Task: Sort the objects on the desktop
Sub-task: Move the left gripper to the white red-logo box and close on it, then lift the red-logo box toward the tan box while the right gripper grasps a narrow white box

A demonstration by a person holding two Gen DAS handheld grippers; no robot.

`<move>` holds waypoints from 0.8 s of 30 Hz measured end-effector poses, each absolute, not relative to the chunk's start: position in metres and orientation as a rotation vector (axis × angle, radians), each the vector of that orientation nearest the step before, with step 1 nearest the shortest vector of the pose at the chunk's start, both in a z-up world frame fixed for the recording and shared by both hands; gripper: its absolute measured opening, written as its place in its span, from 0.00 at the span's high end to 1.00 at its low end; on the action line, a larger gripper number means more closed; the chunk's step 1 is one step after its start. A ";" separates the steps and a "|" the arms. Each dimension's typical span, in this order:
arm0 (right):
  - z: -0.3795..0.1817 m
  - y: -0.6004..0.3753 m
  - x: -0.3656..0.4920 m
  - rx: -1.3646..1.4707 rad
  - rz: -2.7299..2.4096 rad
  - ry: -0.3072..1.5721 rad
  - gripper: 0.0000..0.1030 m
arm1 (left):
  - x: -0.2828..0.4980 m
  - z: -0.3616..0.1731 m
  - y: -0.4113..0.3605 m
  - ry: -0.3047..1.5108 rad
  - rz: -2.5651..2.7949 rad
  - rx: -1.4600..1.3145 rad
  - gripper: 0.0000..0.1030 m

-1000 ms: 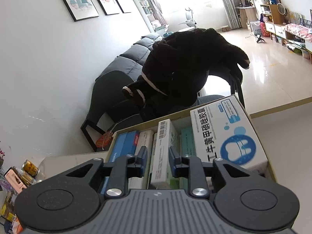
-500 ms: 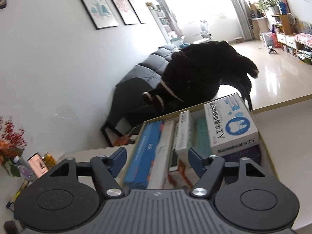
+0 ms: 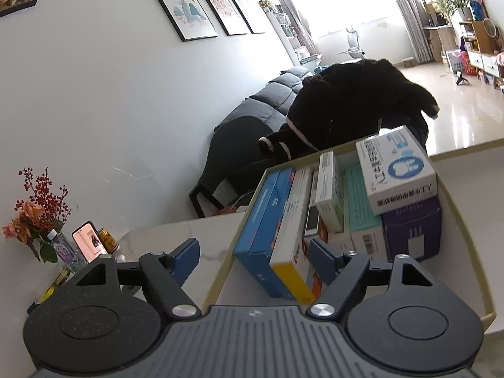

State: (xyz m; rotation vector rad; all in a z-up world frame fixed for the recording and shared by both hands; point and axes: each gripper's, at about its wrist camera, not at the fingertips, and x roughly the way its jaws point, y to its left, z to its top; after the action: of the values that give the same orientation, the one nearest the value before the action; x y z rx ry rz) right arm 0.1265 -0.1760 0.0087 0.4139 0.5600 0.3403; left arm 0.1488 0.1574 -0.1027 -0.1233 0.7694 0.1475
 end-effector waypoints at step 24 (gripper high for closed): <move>0.015 -0.113 0.102 0.384 0.566 0.646 0.22 | 0.087 -0.054 0.175 0.534 -0.197 -0.179 0.24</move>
State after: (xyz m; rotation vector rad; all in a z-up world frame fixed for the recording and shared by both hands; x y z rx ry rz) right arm 0.1017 -0.1128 0.0148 0.3845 0.6456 0.5657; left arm 0.0866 0.1752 -0.0538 -0.1792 0.5345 -0.1971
